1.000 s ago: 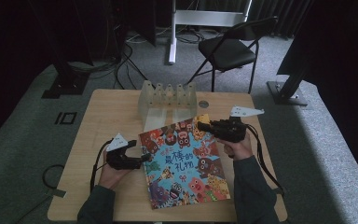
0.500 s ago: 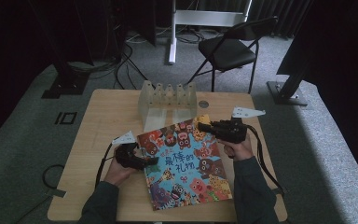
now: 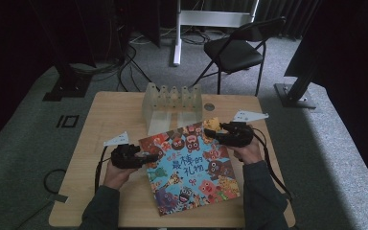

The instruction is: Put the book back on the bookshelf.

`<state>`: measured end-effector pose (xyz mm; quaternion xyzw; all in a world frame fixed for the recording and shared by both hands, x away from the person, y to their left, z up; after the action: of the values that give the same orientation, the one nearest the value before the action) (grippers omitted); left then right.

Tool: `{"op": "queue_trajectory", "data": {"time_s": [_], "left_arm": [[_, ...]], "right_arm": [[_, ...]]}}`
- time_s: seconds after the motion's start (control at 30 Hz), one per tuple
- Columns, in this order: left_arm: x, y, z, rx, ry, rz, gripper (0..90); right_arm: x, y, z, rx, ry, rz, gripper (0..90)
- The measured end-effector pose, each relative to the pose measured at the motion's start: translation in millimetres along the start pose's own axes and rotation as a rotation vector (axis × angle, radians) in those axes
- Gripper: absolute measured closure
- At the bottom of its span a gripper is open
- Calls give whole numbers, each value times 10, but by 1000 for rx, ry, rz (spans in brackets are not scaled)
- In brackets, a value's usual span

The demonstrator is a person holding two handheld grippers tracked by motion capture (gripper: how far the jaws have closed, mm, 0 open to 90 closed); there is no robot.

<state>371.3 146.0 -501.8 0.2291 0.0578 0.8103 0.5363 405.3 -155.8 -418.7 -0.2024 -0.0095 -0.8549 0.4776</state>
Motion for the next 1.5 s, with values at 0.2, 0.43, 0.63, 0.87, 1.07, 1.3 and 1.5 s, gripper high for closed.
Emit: {"op": "queue_trajectory", "data": {"time_s": [0.2, 0.43, 0.63, 0.87, 1.07, 1.3, 1.5], "left_arm": [[93, 83, 159, -60, 25, -21, 554], [191, 254, 422, -173, 60, -5, 685], [233, 294, 544, -206, 92, -10, 726], [295, 363, 678, -285, 115, 27, 787], [299, 408, 662, -314, 117, 26, 788], [300, 432, 619, -305, 147, -10, 752], [265, 445, 583, -308, 135, -20, 722]], "right_arm": [[1, 47, -17, 29, -32, -106, 458], [60, 92, -26, 20, 17, -128, 432], [118, 53, 43, 60, 78, -157, 436], [166, 21, 134, 83, 146, -178, 452], [172, 27, 112, 82, 172, -162, 450], [242, 53, 100, 79, 190, -152, 453], [320, 169, 28, 34, 207, -155, 445]]}}
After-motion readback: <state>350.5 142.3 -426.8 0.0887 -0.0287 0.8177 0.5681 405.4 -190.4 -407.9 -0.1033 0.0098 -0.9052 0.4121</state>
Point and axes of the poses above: each handheld gripper's, and its own axes: x roughly backward along the jaws, z roughly out of its top, y roughly to its right, the point moved 6 cm from there along -x, roughly forward along the jaws, and after that the axes turned 1 degree about -x, right-handed, at the moved point
